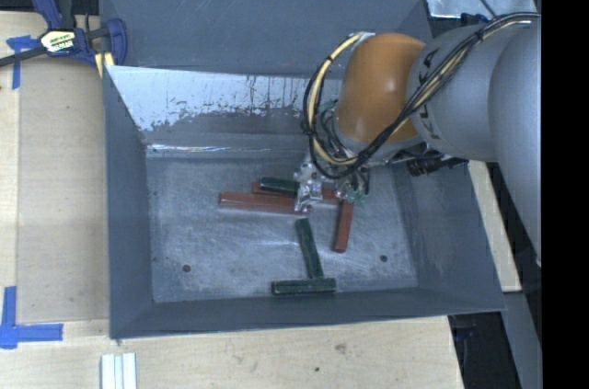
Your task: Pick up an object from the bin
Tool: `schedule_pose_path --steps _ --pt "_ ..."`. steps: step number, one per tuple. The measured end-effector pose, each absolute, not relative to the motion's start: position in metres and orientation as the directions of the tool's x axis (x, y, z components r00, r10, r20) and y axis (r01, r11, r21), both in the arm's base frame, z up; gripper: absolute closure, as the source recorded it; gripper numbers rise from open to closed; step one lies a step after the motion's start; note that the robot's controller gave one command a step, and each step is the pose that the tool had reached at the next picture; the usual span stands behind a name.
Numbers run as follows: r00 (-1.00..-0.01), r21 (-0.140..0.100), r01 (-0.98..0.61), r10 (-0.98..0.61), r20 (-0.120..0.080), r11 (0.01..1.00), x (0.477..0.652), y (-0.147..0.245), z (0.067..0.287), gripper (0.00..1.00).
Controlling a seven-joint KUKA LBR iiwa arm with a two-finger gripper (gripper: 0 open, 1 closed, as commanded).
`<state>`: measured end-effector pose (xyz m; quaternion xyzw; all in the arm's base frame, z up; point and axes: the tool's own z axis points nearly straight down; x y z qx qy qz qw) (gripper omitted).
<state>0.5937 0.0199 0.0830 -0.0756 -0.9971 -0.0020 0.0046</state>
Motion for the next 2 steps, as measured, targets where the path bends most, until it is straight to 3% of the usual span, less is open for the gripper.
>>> schedule_pose_path --steps 1,2 --pt "-0.992 -0.001 0.13 0.13 -0.005 0.992 0.584 0.031 0.107 1.0" --pt "-0.993 0.001 0.115 0.115 -0.006 0.993 0.595 0.032 0.125 1.0"
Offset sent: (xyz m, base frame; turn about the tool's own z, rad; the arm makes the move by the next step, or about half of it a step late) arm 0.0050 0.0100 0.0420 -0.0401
